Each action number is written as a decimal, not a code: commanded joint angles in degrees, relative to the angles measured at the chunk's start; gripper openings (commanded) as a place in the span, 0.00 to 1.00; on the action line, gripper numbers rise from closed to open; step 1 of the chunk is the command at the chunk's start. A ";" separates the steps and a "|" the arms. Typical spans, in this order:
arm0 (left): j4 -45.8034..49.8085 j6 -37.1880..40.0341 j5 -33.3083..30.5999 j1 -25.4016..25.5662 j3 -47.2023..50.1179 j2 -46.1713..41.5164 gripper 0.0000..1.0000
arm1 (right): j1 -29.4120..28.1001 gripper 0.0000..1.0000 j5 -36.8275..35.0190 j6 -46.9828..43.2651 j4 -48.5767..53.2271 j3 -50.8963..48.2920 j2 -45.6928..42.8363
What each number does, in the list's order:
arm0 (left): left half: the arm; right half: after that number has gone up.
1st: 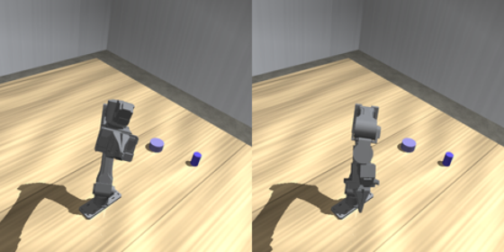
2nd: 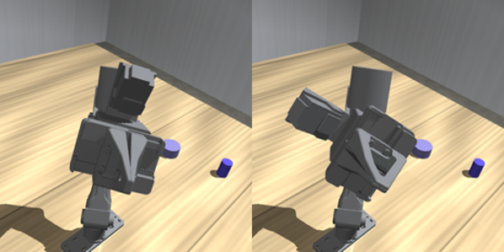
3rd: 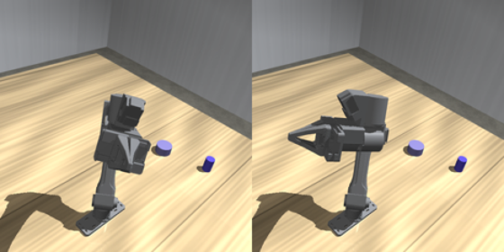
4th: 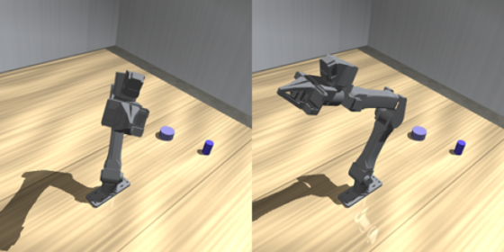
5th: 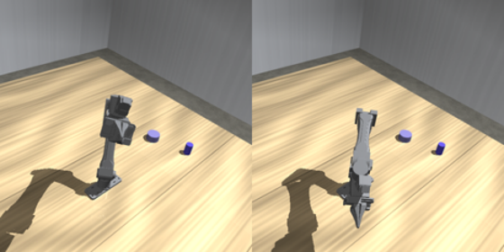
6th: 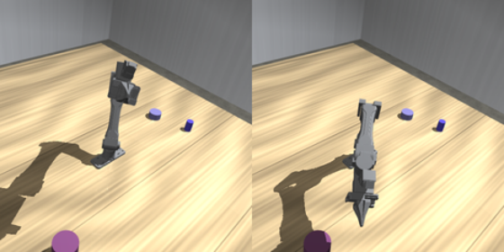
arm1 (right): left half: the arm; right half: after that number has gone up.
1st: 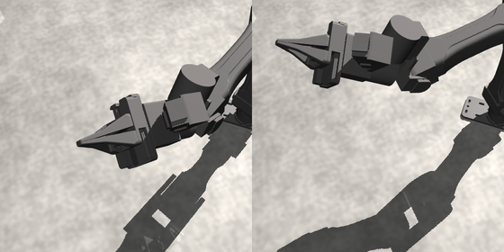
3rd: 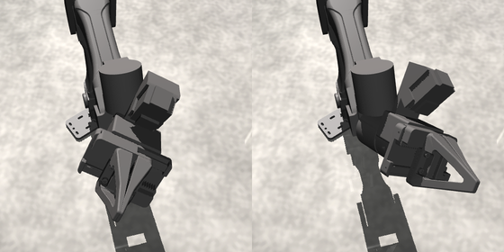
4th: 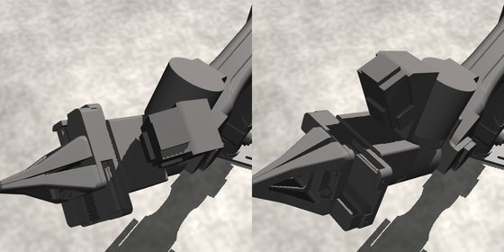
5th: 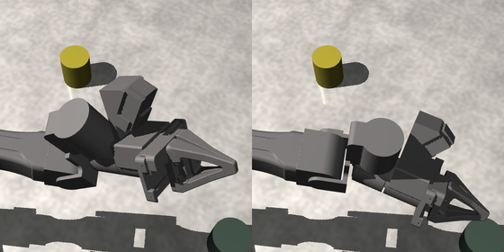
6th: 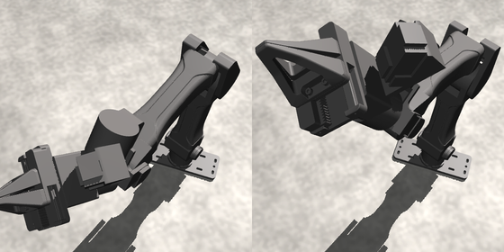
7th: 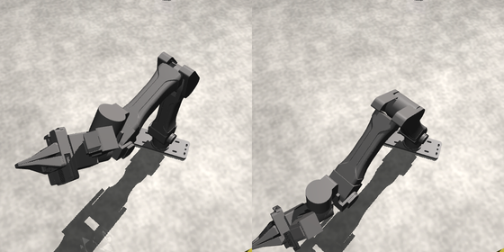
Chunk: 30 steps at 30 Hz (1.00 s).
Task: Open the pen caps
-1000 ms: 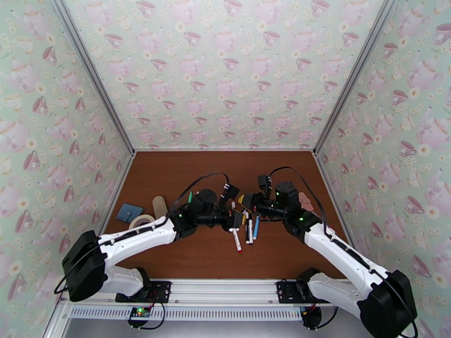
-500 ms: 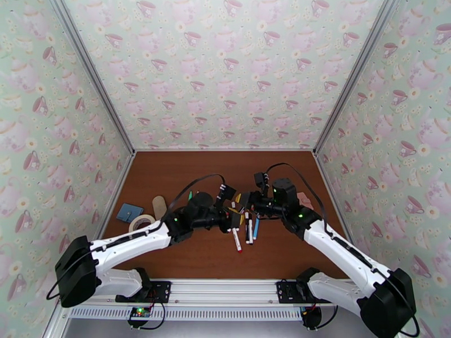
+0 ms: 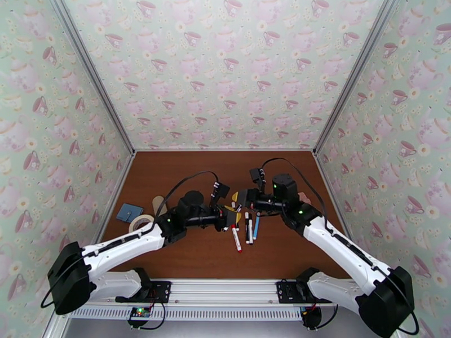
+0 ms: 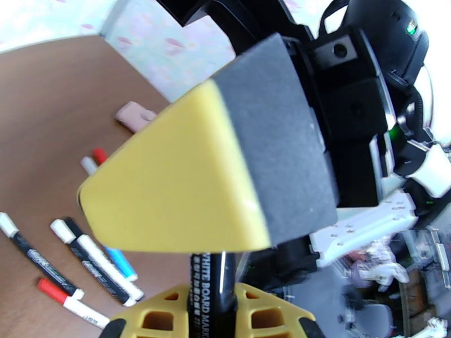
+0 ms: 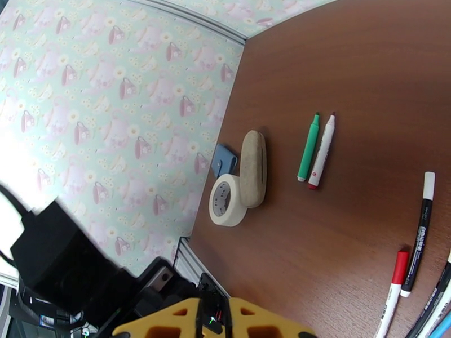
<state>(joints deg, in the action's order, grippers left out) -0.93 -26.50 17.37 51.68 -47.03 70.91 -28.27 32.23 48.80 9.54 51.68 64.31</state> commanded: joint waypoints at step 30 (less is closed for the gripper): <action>1.54 -7.38 0.65 -11.07 8.10 -4.89 0.00 | 16.53 0.00 -29.52 -29.51 37.53 10.60 17.89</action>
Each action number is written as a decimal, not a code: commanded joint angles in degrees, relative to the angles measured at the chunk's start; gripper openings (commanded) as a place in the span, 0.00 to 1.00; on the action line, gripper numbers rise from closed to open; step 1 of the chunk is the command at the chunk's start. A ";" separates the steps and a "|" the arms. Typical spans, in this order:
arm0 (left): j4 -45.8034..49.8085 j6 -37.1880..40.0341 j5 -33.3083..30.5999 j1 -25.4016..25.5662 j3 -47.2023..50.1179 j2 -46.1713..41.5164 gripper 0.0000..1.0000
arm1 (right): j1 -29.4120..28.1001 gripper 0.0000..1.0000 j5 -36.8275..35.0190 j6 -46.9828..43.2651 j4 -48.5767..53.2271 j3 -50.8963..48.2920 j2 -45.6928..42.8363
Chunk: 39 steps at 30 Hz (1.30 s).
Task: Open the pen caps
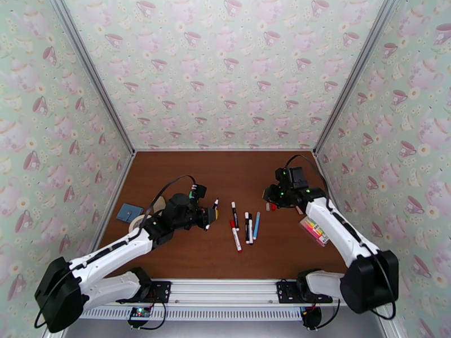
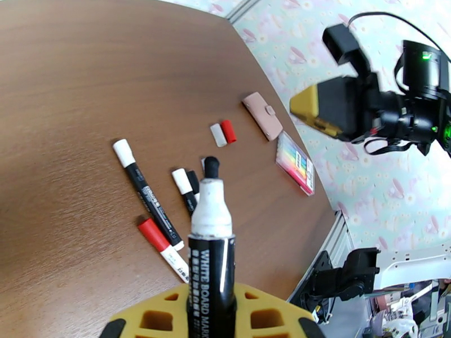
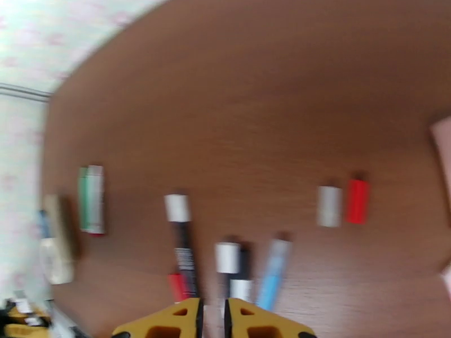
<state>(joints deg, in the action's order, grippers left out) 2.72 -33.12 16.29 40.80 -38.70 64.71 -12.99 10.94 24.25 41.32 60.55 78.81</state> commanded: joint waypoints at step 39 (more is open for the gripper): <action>3.43 1.48 0.23 0.09 -7.15 11.69 0.00 | 8.36 0.27 -10.55 -8.43 -5.46 4.89 26.22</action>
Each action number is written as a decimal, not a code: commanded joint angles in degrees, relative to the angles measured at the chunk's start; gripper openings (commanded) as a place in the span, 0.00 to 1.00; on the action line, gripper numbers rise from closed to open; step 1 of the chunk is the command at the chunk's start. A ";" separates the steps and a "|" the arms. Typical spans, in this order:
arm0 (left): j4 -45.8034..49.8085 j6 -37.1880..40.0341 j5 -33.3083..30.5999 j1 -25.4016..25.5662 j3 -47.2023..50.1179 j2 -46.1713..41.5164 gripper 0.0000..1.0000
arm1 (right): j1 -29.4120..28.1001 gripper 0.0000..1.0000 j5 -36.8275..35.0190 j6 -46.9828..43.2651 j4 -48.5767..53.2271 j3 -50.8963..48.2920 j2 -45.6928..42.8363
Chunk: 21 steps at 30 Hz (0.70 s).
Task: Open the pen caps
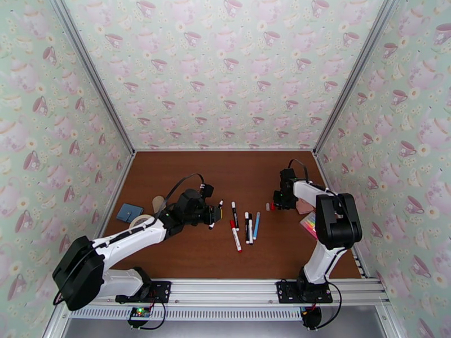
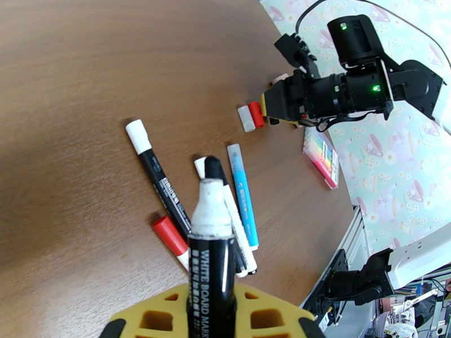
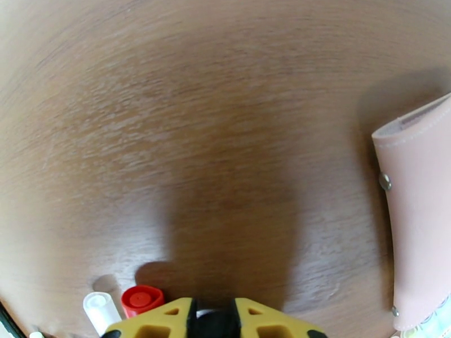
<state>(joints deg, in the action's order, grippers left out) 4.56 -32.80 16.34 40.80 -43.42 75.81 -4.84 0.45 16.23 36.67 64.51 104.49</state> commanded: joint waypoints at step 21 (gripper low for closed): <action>12.00 4.26 -8.05 0.25 -10.38 7.62 0.04 | -1.78 0.42 1.84 3.80 -8.15 -8.88 -15.97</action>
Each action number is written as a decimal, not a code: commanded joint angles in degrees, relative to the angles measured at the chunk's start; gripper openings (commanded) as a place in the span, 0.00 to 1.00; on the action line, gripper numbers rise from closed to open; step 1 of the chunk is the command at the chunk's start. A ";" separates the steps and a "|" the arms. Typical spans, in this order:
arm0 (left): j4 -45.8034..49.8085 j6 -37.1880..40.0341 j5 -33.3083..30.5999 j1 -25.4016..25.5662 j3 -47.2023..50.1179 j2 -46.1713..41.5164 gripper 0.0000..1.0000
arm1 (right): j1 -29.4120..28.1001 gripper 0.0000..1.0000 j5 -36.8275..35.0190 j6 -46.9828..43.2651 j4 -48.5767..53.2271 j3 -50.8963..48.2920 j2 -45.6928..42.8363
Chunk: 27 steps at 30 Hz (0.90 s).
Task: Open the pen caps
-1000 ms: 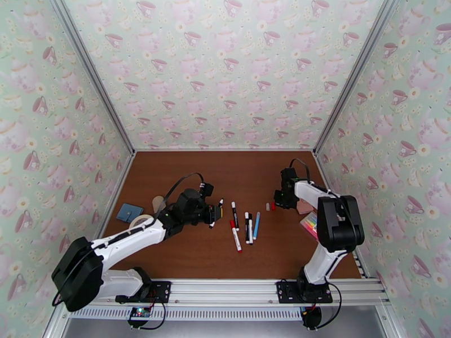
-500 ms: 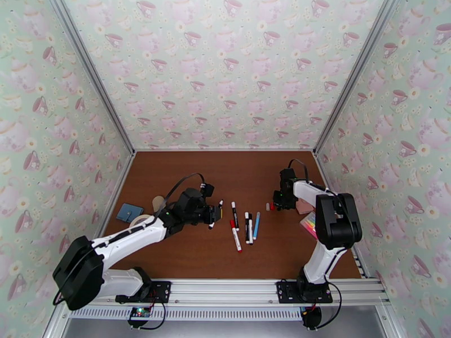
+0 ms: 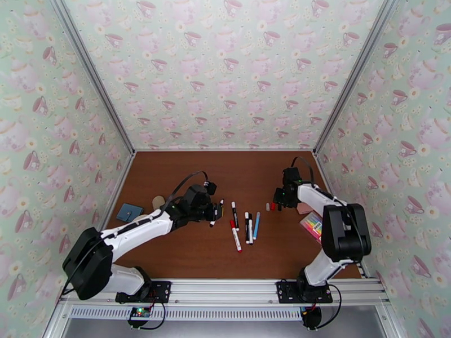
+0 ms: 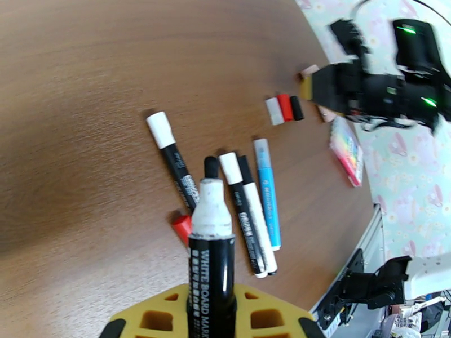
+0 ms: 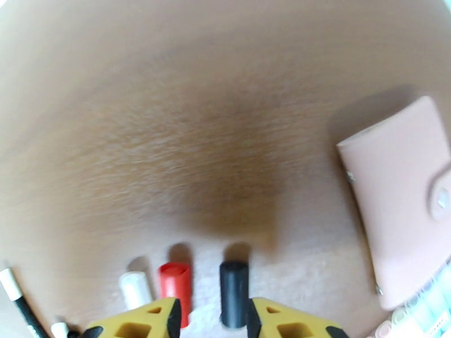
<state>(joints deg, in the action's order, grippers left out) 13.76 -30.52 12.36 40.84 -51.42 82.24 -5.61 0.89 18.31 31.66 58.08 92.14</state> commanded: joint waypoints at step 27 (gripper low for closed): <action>10.87 9.95 -34.31 -2.42 -16.13 24.48 0.10 | -14.78 1.00 25.05 13.79 -21.62 -18.18 -32.12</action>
<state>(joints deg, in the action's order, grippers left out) 24.43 -22.33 -17.26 39.09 -65.76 104.71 -20.25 24.18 30.11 12.19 40.84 60.82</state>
